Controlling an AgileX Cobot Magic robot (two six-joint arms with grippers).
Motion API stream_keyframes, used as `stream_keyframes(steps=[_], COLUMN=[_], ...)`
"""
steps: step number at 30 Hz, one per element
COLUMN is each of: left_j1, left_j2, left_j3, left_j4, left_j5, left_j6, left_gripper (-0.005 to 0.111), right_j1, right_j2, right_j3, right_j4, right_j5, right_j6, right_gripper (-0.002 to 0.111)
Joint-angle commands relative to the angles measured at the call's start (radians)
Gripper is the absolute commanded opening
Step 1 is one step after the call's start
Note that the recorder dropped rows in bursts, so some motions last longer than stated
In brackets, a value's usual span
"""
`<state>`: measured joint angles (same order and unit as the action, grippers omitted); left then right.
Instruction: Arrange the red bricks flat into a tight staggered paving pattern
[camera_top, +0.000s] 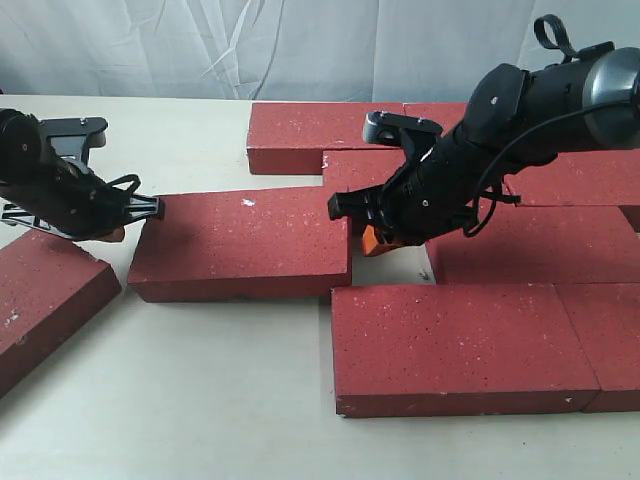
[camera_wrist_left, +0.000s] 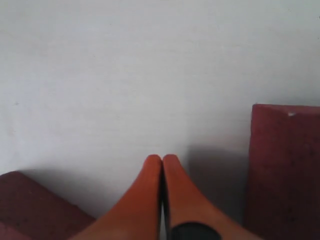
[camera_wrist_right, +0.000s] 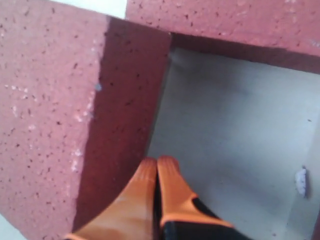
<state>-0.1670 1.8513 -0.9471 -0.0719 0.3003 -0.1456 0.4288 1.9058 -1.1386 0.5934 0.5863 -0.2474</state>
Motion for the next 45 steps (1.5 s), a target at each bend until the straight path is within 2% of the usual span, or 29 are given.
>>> stream_keyframes(steps=[1,9,21,26,33,38,45], left_j1=[-0.005,-0.005,0.007,0.058,0.056,0.054,0.054], left_j2=[0.001,-0.001,-0.001,-0.003,-0.125,-0.194,-0.204], left_j3=[-0.005,-0.005,-0.005,-0.021,-0.061,-0.061,-0.061], left_j4=[0.002,0.006,0.048,0.066,0.048,0.023,0.023], left_j5=[0.012,0.014,0.018,0.08,0.146,0.193,0.239], left_j6=[0.0,0.0,0.0,0.0,0.0,0.0,0.0], left_gripper=[0.0,0.0,0.0,0.0,0.0,0.0,0.0], right_j1=[0.026,0.049,0.049,0.049,0.049,0.049,0.049], right_j2=[0.004,0.004,0.002,-0.058,-0.129,-0.136,-0.138], right_j3=[-0.002,-0.002,-0.002,-0.002,-0.002,-0.002,-0.002], right_j4=[0.036,0.098,0.056,-0.023,-0.14,-0.14,-0.151], right_j5=[0.002,0.008,-0.034,-0.032,-0.008,0.007,0.023], right_j6=[-0.028,-0.069,-0.062,-0.021,0.046,0.046,0.046], right_gripper=[-0.001,-0.001,-0.001,-0.001,-0.001,-0.001,-0.001])
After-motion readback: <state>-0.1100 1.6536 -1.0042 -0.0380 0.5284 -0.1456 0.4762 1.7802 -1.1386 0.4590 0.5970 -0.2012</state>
